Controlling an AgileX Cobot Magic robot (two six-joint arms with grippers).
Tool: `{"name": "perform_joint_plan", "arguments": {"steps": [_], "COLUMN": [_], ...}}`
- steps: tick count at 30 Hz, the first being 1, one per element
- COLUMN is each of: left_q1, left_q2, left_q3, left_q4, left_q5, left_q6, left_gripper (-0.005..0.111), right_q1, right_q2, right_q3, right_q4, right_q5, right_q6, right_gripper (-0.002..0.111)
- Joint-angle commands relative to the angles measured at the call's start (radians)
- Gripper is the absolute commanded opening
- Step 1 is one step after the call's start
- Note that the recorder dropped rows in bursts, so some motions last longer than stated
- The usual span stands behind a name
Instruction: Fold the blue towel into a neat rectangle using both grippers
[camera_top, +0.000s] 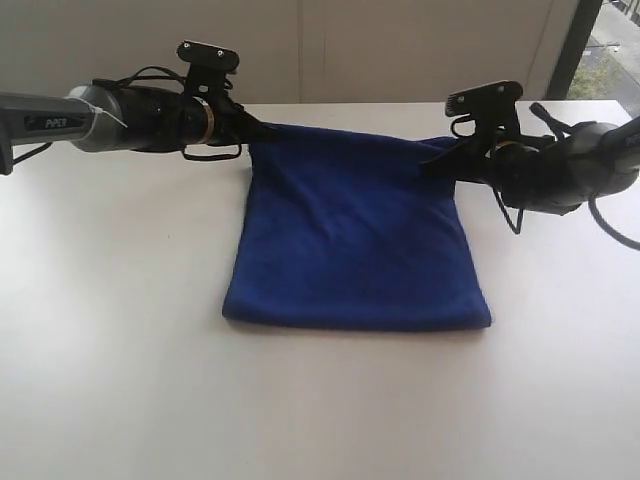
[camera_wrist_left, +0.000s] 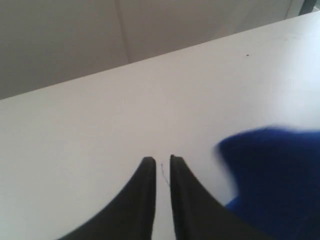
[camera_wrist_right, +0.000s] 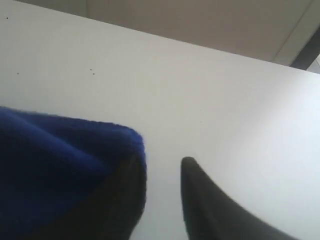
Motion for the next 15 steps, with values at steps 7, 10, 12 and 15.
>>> {"name": "perform_joint_plan", "arguments": {"steps": [7, 10, 12, 15], "left_q1": [0.015, 0.015, 0.015, 0.015], "left_q2": [-0.01, -0.031, -0.069, -0.129], "left_q3": [-0.005, -0.005, 0.007, 0.076], "left_q4": [0.002, 0.002, 0.002, 0.011], "left_q5": [0.042, 0.051, 0.061, 0.099], "left_q6": [0.042, 0.04, 0.04, 0.04], "left_gripper": [0.066, 0.065, 0.058, 0.028], "right_q1": [-0.011, -0.011, -0.011, -0.011], "right_q2": [-0.022, -0.068, -0.132, -0.22], "right_q3": [-0.008, -0.008, -0.008, -0.008], "right_q4": [0.04, 0.048, 0.048, 0.048], "right_q5": [0.042, 0.152, 0.294, 0.473], "right_q6": [0.034, 0.034, 0.031, 0.03], "right_gripper": [0.055, 0.053, 0.041, 0.019]}}
